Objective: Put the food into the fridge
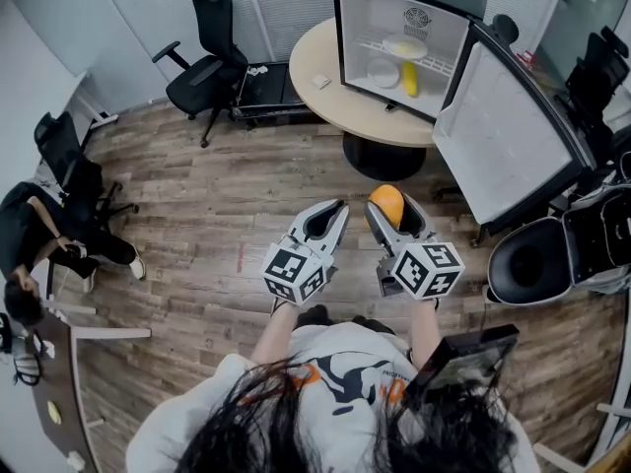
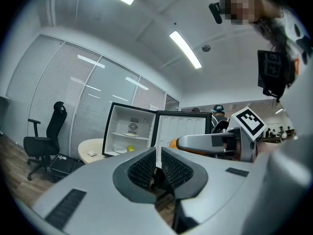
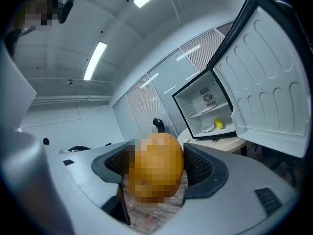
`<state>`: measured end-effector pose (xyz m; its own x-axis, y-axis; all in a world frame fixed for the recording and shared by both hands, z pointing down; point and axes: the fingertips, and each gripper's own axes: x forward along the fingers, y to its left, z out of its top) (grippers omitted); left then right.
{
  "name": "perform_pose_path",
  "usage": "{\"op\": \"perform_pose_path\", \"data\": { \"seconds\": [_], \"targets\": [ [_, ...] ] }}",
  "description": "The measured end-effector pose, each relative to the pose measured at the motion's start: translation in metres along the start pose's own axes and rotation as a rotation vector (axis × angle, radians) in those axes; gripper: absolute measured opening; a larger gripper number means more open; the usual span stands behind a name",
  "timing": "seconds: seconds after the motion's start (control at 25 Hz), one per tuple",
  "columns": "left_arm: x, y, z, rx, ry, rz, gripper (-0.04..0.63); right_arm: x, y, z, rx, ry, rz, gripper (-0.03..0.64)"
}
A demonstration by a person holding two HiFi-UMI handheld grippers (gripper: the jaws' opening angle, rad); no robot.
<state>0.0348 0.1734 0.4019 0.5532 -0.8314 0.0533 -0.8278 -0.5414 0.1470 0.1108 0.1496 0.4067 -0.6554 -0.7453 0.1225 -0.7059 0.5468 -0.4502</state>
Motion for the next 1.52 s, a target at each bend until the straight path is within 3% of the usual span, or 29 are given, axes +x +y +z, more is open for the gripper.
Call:
{"op": "perform_pose_path", "data": {
  "seconds": [0.4, 0.88, 1.52],
  "targets": [
    [0.016, -0.007, -0.014, 0.006, 0.038, 0.017, 0.041, 0.004, -0.021, -0.005, 0.013, 0.025, 0.027, 0.321],
    [0.054, 0.026, -0.017, -0.009, 0.051, -0.010, 0.041, 0.044, -0.044, 0.003, 0.031, 0.022, 0.008, 0.321],
    [0.135, 0.169, 0.018, -0.024, 0.032, -0.123, 0.041, 0.194, -0.067, 0.038, 0.036, 0.002, -0.111, 0.321]
  ]
}}
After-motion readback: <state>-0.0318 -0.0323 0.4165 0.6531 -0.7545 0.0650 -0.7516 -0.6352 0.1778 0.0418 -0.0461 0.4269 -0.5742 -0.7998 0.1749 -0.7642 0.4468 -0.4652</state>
